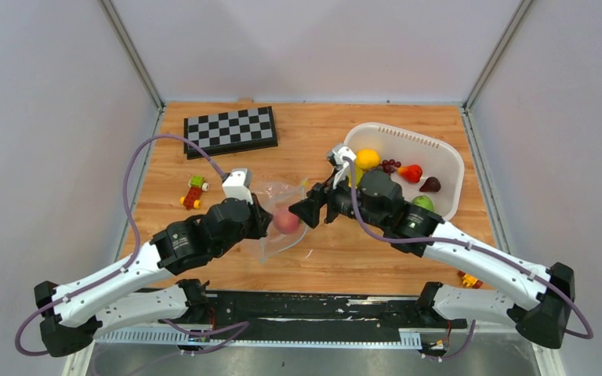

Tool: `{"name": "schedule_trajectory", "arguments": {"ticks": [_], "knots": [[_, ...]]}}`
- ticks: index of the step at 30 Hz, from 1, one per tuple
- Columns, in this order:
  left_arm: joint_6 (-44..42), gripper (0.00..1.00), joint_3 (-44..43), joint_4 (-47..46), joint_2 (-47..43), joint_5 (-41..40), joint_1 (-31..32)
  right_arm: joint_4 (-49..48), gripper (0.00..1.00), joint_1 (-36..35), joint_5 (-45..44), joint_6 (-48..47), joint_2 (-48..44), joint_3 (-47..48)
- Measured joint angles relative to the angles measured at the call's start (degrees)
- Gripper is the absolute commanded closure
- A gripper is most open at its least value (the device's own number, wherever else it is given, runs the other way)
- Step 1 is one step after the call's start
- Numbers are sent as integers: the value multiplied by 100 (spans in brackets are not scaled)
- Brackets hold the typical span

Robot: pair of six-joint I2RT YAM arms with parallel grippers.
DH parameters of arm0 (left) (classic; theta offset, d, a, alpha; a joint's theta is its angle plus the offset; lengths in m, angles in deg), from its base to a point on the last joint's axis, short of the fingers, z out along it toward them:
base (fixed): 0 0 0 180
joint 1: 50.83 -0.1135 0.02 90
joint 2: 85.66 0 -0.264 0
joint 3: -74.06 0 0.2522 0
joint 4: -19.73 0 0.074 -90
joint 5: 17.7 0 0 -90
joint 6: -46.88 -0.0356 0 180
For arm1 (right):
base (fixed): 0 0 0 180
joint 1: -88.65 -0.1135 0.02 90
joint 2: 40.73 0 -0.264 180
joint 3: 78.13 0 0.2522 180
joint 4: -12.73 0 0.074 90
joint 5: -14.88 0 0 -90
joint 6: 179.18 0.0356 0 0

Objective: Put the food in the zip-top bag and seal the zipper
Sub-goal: Place the fake fruit in the zipper food storage bag, then pick up the fake fruit from the bin.

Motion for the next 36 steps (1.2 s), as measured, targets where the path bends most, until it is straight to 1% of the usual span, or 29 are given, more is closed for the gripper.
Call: {"name": "schedule_trajectory", "arguments": {"ticks": [1,2,5,6,9,15,17,20,21,22,25,27,29,31,36], "knots": [[-7,100,-87,94,0,-20,0,-17,40,0,-2,2,-131,-2],[-33,100,-229,216,0,-68,0,-28,39,0,-33,0,-262,-4],[-155,100,-815,603,20,-326,0,85,26,0,-352,15,-605,4],[-195,100,-1040,721,39,-431,0,221,25,0,-529,0,-684,39],[-271,100,-1311,822,90,-540,-7,542,22,0,-855,13,-619,173],[-323,100,-1316,1075,400,-651,-7,898,20,0,-1399,96,-435,190],[-378,100,-1303,1202,647,-658,-4,984,17,9,-1742,155,-470,173],[-437,100,-1287,1421,1128,-723,17,1180,17,219,-2256,227,-501,149],[-470,100,-1237,1414,1250,-697,22,1268,17,409,-2358,240,-501,149],[-516,100,-1161,1388,1320,-629,28,1370,17,782,-2389,240,-498,146],[-588,100,-874,1185,1300,-339,33,1460,17,2092,-2341,240,-452,127],[-599,100,-675,975,1196,-203,33,1342,16,3121,-2024,245,-306,57],[-603,100,-577,852,1093,-140,33,1224,15,3724,-1740,262,-46,20],[-608,100,-564,765,1027,-122,33,1064,15,4081,-1436,273,363,13],[-601,100,-549,614,905,-74,33,741,11,4282,-883,308,1528,76]]}}
